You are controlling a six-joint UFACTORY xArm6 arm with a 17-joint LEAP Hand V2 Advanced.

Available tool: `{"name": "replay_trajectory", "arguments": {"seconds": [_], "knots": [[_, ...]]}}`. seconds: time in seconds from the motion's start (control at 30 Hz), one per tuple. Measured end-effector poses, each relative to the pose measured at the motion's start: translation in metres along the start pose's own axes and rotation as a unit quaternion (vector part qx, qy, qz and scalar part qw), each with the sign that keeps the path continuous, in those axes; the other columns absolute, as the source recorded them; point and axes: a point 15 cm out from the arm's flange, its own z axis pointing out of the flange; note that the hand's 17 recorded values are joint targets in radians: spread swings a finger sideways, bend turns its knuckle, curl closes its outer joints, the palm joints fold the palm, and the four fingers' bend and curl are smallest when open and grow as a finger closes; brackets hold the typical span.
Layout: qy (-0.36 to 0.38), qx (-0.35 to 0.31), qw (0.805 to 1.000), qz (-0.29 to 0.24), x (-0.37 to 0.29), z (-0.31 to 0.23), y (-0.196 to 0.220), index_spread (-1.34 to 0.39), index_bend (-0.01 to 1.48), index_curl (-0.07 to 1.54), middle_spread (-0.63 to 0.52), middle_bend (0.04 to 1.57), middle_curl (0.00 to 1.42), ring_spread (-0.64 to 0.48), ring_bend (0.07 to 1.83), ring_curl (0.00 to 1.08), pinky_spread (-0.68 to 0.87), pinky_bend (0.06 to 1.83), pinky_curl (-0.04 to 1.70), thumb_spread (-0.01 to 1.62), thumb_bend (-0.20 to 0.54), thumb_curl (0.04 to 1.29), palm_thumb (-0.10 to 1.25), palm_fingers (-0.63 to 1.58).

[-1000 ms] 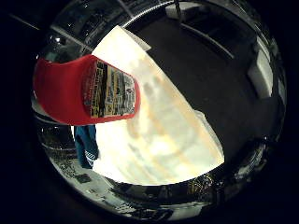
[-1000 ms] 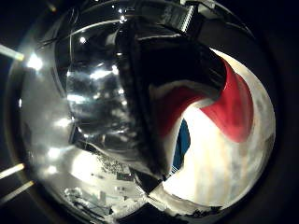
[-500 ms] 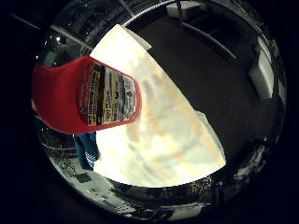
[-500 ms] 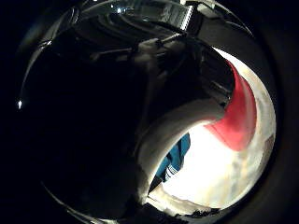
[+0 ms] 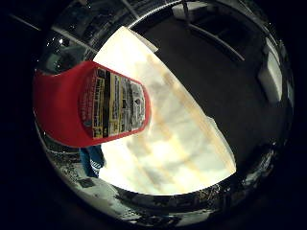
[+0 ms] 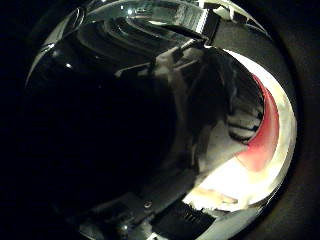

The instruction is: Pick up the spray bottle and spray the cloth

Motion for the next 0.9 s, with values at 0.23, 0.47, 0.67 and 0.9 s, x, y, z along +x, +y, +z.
{"name": "replay_trajectory", "arguments": {"seconds": [0.23,0.47,0.67,0.9], "knots": [[-0.001,-0.005,1.000,0.004,0.004,0.004,0.003,-0.21,0.18,0.30,-0.09,0.60,0.52,-0.10,0.88,0.42,-0.01,0.63,0.34,1.03,-0.015,0.30,0.50,0.68],[-0.019,0.020,1.000,0.004,-0.001,0.005,-0.005,-0.42,0.40,0.50,-0.24,0.82,0.72,-0.24,1.10,0.55,-0.32,1.06,0.55,1.08,-0.003,0.35,0.74,1.13],[-0.048,0.037,0.998,-0.005,-0.012,0.006,-0.008,-0.46,0.71,0.78,-0.26,1.03,0.87,-0.24,1.29,0.64,-0.26,1.27,0.72,1.03,-0.005,0.45,0.94,1.11],[-0.078,0.050,0.996,-0.011,-0.021,0.004,-0.010,-0.40,0.91,0.95,-0.23,1.17,0.93,-0.22,1.39,0.70,-0.20,1.31,0.88,0.93,-0.008,0.56,1.08,1.10]]}}
